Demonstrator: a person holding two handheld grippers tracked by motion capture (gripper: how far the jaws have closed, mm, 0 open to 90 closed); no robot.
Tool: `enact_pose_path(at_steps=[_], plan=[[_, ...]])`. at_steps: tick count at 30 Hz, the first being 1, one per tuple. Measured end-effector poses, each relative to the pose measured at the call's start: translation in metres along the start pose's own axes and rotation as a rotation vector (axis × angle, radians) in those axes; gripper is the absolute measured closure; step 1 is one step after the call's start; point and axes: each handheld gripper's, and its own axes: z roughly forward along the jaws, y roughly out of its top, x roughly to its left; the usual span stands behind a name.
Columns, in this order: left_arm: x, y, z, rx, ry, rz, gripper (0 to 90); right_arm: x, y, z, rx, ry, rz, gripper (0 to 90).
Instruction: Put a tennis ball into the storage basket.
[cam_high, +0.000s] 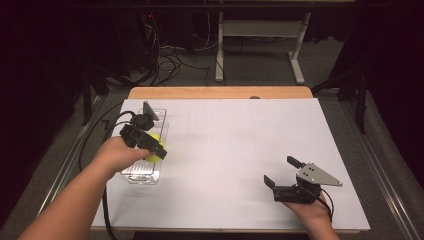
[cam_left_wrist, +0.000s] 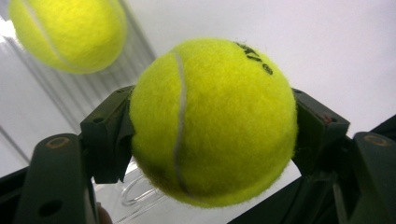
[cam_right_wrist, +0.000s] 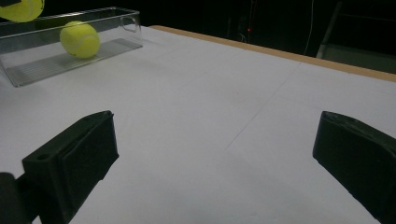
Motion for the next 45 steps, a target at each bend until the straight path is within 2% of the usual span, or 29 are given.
enact_pose_path(at_steps=[11, 15, 25, 29, 34, 45], plan=[[0.026, -0.011, -0.002, -0.002, 0.023, -0.071, 27.1, -0.001, 0.0, 0.0, 0.003, -0.004, -0.001, 0.3], [0.031, -0.014, -0.002, -0.001, 0.033, -0.081, 27.1, -0.001, -0.001, -0.001, 0.001, -0.005, 0.0, 0.3], [0.033, -0.017, -0.001, 0.0, 0.055, -0.083, 27.0, 0.0, -0.001, 0.0, 0.006, -0.002, -0.005, 0.3], [0.031, -0.016, 0.002, 0.015, 0.066, -0.074, 26.9, 0.0, -0.001, 0.0, 0.0, -0.005, -0.002, 0.3], [0.03, -0.016, 0.008, 0.028, 0.083, -0.065, 26.9, -0.002, -0.001, -0.001, -0.002, -0.008, -0.002, 0.3], [0.033, -0.015, 0.026, 0.059, 0.078, -0.068, 26.8, 0.001, -0.001, 0.0, 0.003, -0.004, -0.004, 0.3]])
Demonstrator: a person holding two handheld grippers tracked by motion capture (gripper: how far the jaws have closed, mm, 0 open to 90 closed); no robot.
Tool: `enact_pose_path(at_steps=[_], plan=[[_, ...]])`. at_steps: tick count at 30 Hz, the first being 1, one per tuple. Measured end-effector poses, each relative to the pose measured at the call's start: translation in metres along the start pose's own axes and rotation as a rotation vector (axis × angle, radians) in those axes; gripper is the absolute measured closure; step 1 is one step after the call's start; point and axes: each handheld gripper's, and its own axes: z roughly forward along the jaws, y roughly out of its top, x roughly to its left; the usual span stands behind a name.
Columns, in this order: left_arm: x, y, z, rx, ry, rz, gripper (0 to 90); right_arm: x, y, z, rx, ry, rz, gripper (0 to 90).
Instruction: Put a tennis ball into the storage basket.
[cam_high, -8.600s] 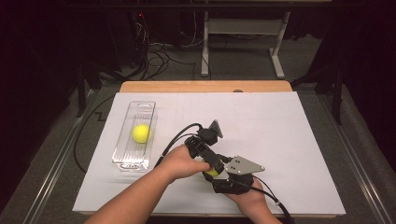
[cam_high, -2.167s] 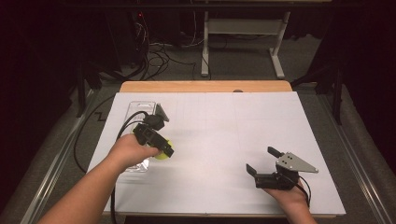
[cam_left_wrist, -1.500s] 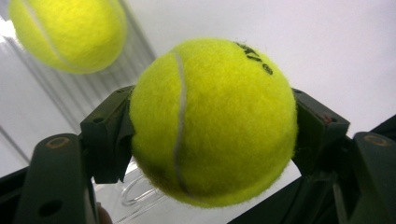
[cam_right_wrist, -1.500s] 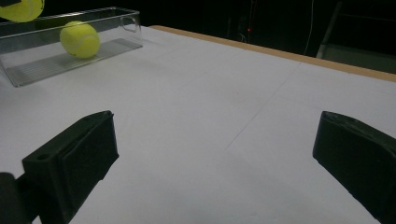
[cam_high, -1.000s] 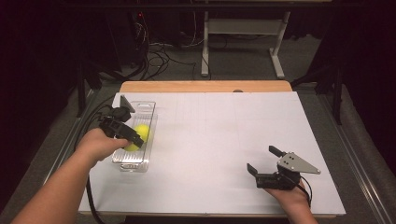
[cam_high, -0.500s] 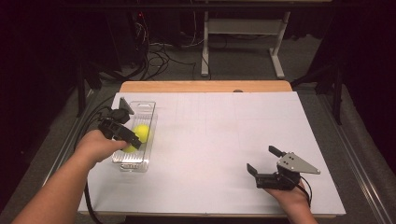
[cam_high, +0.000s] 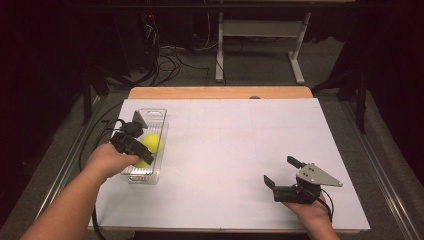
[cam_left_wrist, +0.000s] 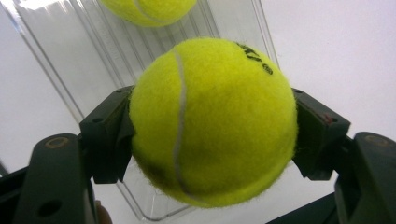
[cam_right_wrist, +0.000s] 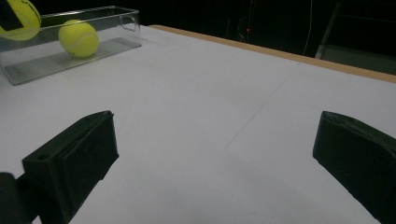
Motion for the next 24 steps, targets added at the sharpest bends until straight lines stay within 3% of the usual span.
enact_pose_path(at_steps=[24], plan=[[-0.005, 0.003, -0.007, -0.007, 0.009, 0.018, 26.6, 0.0, 0.002, -0.001, -0.01, 0.002, -0.001, 0.3]])
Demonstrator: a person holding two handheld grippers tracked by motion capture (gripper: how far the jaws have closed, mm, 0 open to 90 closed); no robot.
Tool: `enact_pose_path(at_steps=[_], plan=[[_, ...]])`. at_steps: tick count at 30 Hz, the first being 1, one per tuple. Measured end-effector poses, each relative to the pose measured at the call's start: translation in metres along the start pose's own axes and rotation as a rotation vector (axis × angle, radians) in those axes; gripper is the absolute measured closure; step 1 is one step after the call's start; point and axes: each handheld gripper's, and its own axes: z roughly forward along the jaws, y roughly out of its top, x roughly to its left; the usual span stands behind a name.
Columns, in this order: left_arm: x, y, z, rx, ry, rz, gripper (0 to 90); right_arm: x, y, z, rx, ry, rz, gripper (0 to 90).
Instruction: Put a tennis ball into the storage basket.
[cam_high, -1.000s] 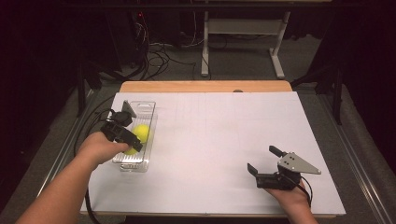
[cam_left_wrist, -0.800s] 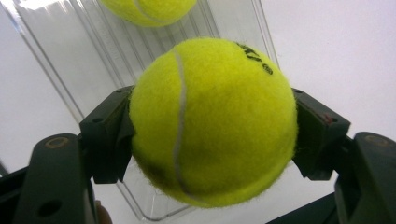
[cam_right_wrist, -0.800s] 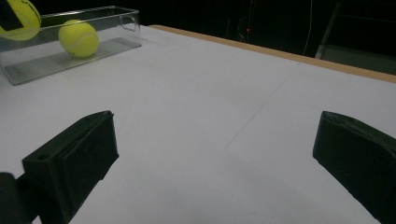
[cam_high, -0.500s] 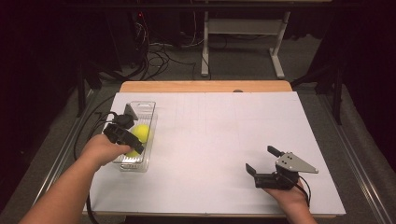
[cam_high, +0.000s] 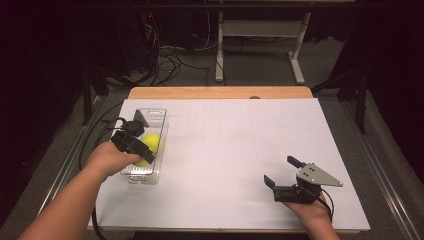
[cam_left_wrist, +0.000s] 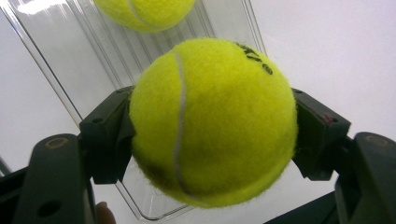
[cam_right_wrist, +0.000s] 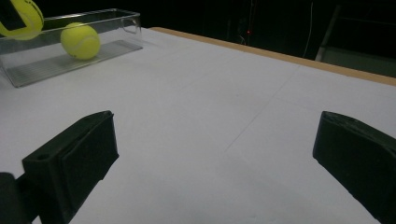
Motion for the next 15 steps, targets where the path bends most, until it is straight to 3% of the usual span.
enact_pose_path(at_steps=[2, 5, 11, 15], plan=[[-0.0006, 0.0012, -0.0008, -0.002, -0.014, 0.003, 21.4, -0.0006, -0.0001, -0.0001, 0.0, -0.003, 0.002, 0.3], [-0.0029, 0.0027, -0.0049, -0.006, -0.013, 0.007, 2.2, 0.0, -0.0001, -0.0006, -0.004, -0.002, 0.003, 0.3], [-0.0042, 0.0025, -0.0073, -0.006, 0.01, 0.004, 0.7, 0.0001, 0.0004, -0.0013, -0.007, -0.002, 0.0, 0.3], [-0.0039, 0.0023, -0.0073, -0.007, -0.007, 0.01, 0.7, -0.0005, -0.0003, -0.0002, 0.001, -0.001, -0.002, 0.3]])
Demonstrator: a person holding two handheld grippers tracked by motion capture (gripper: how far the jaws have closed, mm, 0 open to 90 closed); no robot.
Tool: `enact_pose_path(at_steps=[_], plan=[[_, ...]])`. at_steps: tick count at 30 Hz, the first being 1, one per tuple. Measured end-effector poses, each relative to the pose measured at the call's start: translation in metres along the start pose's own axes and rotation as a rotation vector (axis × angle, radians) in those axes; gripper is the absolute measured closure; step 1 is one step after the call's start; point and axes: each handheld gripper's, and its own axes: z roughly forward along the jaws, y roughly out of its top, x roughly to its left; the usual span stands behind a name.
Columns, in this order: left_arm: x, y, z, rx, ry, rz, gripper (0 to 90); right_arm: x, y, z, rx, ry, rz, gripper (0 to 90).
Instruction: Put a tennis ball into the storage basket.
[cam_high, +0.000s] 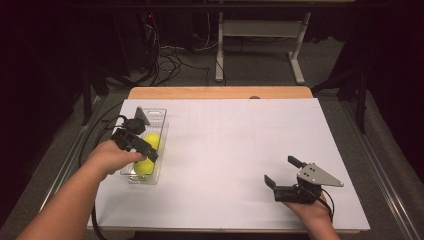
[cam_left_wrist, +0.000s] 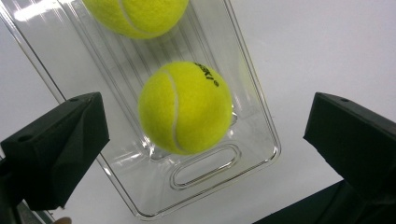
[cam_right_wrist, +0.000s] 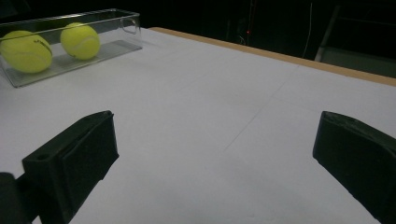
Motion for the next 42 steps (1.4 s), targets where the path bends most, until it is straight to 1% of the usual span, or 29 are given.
enact_pose_path(at_steps=[2, 3, 4, 6, 10, 14, 15, 17, 20, 24, 27, 30, 32, 37, 42], plan=[[-0.001, 0.0, 0.0, -0.003, -0.002, -0.001, 0.7, 0.0, 0.0, 0.001, 0.004, 0.0, 0.0, 0.3], [-0.002, 0.0, 0.0, -0.005, -0.011, 0.006, 0.7, 0.0, 0.0, 0.001, 0.005, 0.0, 0.0, 0.3], [-0.003, 0.0, 0.0, -0.015, -0.019, 0.012, 0.7, 0.0, 0.0, 0.001, 0.004, -0.001, -0.003, 0.3], [-0.007, 0.0, 0.0, -0.018, -0.014, 0.023, 0.7, 0.001, 0.0, 0.0, 0.002, -0.001, -0.011, 0.3], [-0.015, 0.001, 0.001, -0.025, -0.029, 0.028, 0.7, 0.001, -0.001, 0.001, 0.008, -0.004, -0.007, 0.3], [-0.025, 0.004, 0.006, -0.012, -0.006, 0.04, 0.7, 0.002, -0.001, 0.001, 0.009, -0.002, -0.01, 0.3], [-0.028, 0.005, 0.006, -0.014, -0.005, 0.042, 0.8, 0.002, -0.001, 0.001, 0.009, -0.003, -0.01, 0.3], [-0.032, 0.007, 0.006, -0.011, 0.016, 0.053, 0.8, 0.002, -0.001, 0.001, 0.007, -0.002, -0.01, 0.3], [-0.04, 0.011, 0.007, -0.012, 0.03, 0.065, 0.8, 0.002, -0.001, 0.002, 0.006, 0.001, -0.007, 0.3], [-0.051, 0.016, 0.009, -0.015, 0.024, 0.087, 0.8, 0.003, -0.001, 0.002, 0.008, 0.001, -0.012, 0.3], [-0.06, 0.019, 0.012, -0.013, 0.019, 0.097, 0.8, 0.003, -0.001, 0.002, 0.006, 0.001, -0.015, 0.3], [-0.071, 0.024, 0.014, -0.016, 0.0, 0.113, 0.8, 0.003, -0.001, 0.001, 0.003, -0.001, -0.011, 0.3], [-0.081, 0.028, 0.016, -0.012, -0.005, 0.135, 0.8, 0.002, -0.001, 0.0, 0.004, -0.002, -0.009, 0.3], [-0.105, 0.037, 0.02, -0.005, 0.001, 0.178, 0.8, 0.003, -0.001, 0.001, 0.005, -0.001, -0.011, 0.3], [-0.123, 0.044, 0.023, -0.012, -0.006, 0.202, 0.8, 0.004, -0.001, 0.001, 0.008, 0.001, -0.012, 0.3]])
